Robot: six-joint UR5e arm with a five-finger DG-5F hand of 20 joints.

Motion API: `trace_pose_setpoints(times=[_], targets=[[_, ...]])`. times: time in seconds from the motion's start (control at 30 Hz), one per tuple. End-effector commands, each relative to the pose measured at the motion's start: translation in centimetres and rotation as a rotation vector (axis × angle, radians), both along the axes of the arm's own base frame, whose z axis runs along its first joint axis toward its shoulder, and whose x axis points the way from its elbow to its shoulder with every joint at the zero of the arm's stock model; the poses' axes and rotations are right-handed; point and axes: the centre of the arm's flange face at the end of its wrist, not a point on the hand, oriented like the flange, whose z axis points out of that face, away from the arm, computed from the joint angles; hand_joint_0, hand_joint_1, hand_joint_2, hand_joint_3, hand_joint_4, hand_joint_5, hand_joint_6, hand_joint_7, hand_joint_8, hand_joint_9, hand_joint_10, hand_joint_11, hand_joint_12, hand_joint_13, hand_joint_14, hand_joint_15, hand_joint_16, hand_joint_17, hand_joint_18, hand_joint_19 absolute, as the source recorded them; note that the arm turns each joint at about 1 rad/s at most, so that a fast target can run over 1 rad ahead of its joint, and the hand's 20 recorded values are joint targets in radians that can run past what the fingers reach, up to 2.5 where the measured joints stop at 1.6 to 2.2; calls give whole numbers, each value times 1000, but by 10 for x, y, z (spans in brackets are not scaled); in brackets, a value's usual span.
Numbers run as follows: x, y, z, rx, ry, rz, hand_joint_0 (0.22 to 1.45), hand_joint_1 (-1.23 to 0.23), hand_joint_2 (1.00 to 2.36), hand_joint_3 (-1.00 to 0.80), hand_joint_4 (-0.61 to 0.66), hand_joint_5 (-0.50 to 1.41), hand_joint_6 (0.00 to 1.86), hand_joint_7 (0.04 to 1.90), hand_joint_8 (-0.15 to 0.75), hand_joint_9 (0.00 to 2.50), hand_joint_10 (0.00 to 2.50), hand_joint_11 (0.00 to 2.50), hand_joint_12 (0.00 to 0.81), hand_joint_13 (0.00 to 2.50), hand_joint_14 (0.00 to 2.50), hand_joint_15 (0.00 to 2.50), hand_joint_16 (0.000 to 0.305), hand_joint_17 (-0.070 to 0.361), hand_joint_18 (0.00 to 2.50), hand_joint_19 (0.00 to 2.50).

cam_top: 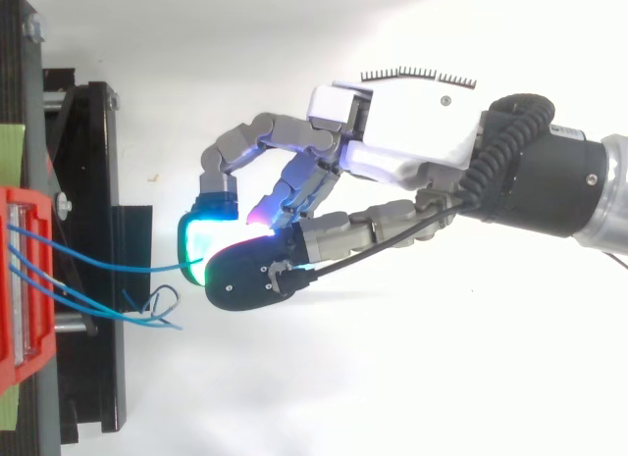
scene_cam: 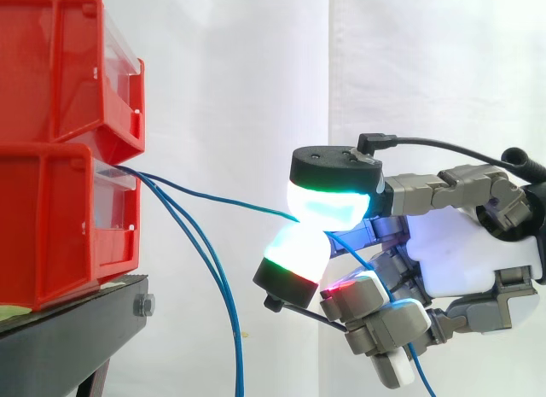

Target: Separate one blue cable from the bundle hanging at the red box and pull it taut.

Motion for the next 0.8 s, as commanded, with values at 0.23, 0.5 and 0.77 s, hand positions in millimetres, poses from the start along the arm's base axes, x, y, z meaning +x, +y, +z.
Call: trace_pose_setpoints(times=[0.23,0.5,0.77], targets=[[0,0,0,0,0,0,671,-730,1025,-16,-45,-210,917,1262,291,1035,10,1307,351,1125,10,1602,45,102,910,916],[0,0,0,0,0,0,669,-730,1025,-15,-37,-210,917,1256,292,1049,10,1317,341,1133,10,1588,44,100,900,894],[0,0,0,0,0,0,668,-731,1025,-16,-37,-210,916,1258,295,1044,11,1311,351,1140,7,1588,45,101,903,909]])
